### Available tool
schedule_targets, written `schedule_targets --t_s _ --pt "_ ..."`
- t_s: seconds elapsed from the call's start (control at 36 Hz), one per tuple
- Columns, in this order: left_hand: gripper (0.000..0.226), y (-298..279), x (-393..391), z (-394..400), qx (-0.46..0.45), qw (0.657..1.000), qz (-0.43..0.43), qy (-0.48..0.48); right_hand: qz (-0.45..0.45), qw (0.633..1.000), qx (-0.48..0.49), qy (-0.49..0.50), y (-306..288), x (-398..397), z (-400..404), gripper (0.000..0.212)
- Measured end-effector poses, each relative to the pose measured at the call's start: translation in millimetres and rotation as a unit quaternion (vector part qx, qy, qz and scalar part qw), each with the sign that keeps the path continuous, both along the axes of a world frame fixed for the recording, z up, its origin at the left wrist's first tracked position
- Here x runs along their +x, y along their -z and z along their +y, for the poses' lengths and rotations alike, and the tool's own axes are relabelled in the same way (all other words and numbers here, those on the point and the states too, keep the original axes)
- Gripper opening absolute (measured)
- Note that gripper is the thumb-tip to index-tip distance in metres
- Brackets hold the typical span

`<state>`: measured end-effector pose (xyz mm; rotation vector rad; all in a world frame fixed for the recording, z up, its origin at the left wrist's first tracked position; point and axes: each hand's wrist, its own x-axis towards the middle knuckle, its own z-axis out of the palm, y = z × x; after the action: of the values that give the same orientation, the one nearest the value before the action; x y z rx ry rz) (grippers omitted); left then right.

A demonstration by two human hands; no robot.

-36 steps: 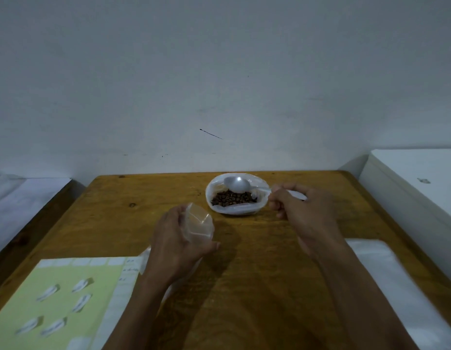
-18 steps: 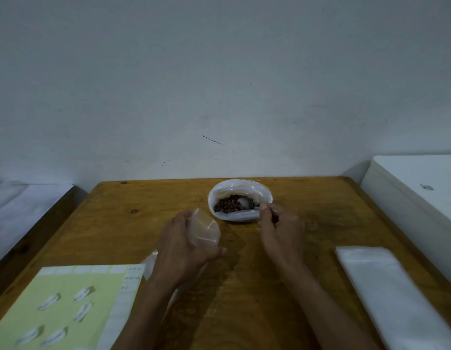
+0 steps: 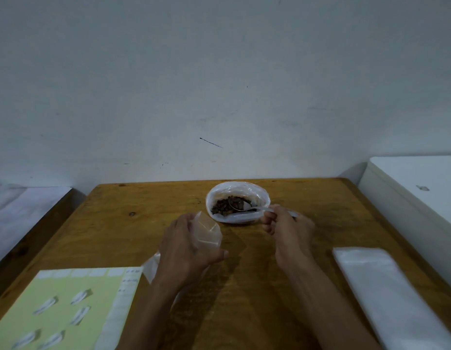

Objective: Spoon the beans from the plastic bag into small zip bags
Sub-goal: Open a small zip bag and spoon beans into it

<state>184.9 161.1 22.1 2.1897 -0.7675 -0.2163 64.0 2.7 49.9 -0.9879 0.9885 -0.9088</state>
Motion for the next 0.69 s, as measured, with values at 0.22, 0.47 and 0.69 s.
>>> schedule_targets --t_s 0.22,0.47,0.69 --pt "0.115 0 -1 2 -0.004 1.0 -0.021 0.01 -0.036 0.995 -0.051 -0.074 -17 -27 14 0.015" --pt "0.117 -6 -6 -2 -0.008 0.999 -0.035 0.039 0.061 0.937 -0.292 -0.182 -19 -53 31 0.017" --pt "0.111 -6 -8 0 -0.031 0.998 -0.043 0.046 0.05 0.932 -0.339 -0.12 -15 -55 27 0.012"
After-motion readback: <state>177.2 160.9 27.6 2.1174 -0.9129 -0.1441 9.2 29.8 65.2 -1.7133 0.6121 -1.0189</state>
